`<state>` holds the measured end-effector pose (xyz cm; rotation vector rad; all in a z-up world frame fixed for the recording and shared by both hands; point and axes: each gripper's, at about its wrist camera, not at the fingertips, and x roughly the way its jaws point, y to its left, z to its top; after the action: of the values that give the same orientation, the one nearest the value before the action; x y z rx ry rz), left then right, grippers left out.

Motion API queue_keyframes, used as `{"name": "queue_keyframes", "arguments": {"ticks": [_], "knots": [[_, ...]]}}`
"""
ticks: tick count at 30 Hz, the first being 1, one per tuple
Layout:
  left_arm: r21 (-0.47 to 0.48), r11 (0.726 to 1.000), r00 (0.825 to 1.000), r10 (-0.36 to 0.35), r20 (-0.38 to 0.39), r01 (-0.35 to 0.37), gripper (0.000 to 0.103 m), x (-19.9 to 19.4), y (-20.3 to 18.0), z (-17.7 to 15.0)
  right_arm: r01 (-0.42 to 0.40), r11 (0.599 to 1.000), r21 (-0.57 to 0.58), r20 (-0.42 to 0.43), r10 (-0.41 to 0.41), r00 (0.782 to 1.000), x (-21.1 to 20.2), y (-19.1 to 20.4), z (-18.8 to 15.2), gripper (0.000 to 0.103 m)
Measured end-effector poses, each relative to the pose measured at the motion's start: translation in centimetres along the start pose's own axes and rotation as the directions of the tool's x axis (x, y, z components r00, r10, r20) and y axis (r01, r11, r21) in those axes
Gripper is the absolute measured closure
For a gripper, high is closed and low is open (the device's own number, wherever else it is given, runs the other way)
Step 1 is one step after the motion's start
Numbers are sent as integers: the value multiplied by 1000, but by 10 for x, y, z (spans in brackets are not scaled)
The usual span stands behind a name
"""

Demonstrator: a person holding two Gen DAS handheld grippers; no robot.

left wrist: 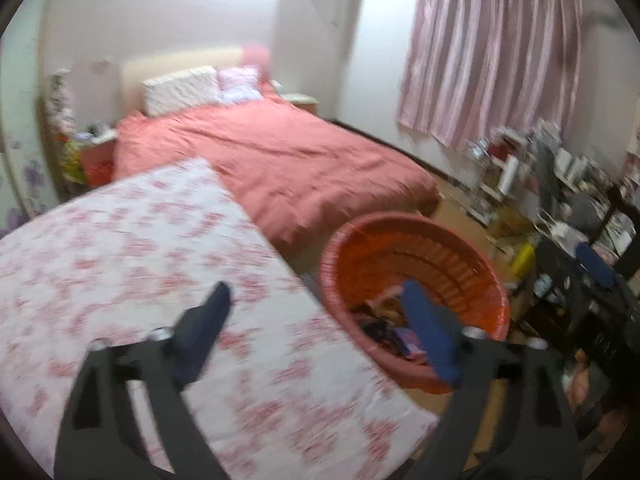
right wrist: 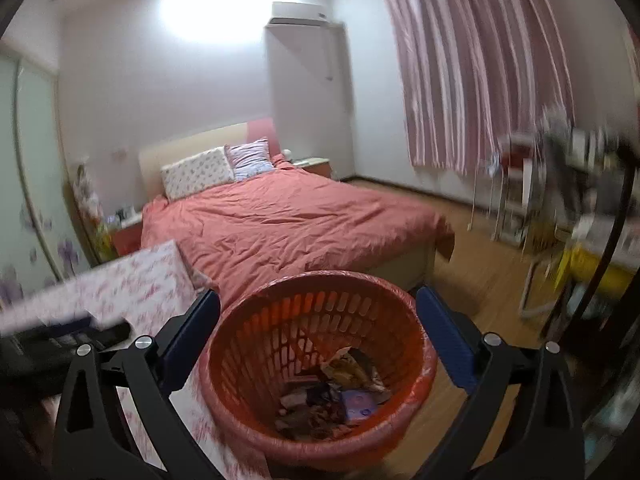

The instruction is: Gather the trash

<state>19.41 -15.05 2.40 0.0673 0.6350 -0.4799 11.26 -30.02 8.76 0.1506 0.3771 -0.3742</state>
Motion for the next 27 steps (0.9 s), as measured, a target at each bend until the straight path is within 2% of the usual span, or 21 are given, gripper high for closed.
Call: {"name": "queue_keyframes", "arguments": {"ticks": [1,4,9,13,19,24,27], "knots": [[-9,1000,1000,21,23,-20,5,-15,7,-4,14,999,-33,26,-13,1000,-12,7,-1,4],[-34,996,995,83,62,-81,4,-49,22,-16,27,996,-87,79,-20,997,-39,19,-6,3],[-103,976,976,203,84,-194,4,-99,48,-50,-26,996,-85,90,34,995,-73,28,-15,2],[-134,951,951,292,97,-278,4,-128,57,-75,-40,995,-87,65,46,997,-91,38,-25,2],[-169,912,908,398,133,-375,4,-161,57,-104,7,994,-105,49,-2,999,-102,58,-39,2],[-158,877,868,475,146,-454,4,-175,50,-120,43,994,-103,-10,-44,999,-104,68,-52,2],[-178,870,866,483,129,-460,4,-179,51,-127,50,994,-99,-39,-54,998,-107,69,-60,2]]}}
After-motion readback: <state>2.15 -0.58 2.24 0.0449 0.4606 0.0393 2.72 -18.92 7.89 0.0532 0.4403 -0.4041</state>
